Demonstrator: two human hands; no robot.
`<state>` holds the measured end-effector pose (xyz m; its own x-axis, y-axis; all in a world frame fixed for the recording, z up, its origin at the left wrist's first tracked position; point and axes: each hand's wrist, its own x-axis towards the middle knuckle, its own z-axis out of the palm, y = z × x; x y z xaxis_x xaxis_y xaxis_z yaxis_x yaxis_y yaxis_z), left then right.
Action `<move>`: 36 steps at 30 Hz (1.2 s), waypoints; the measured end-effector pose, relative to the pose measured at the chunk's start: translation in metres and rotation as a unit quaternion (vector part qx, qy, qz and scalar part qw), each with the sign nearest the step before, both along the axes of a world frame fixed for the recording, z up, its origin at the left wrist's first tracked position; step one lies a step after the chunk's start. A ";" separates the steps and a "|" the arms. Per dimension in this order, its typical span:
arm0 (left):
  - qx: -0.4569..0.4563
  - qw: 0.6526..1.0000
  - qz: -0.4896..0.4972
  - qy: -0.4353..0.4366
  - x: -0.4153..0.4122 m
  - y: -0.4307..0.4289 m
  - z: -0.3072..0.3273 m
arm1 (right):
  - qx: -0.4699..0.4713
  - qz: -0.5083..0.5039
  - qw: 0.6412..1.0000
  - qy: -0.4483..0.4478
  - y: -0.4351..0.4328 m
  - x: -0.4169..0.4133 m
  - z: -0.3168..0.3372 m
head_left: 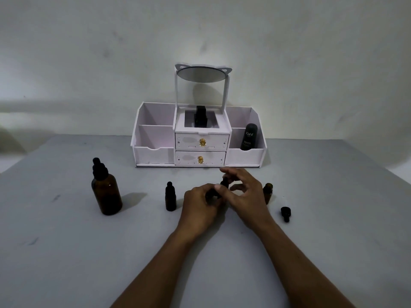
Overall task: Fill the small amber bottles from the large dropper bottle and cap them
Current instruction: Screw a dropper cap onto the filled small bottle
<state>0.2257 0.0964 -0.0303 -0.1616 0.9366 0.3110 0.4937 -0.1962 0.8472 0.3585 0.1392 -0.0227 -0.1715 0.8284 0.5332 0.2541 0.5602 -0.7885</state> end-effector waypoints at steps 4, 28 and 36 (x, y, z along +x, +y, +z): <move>-0.003 1.000 -0.002 -0.005 0.000 -0.001 0.001 | 0.004 0.005 1.000 -0.003 0.000 0.000 0.000; -0.005 1.000 0.010 0.028 0.002 -0.001 0.003 | -0.021 -0.015 1.000 -0.014 0.000 0.000 0.002; -0.096 0.995 0.022 0.012 0.005 -0.010 0.004 | 0.105 -0.098 0.989 -0.035 -0.006 0.004 0.009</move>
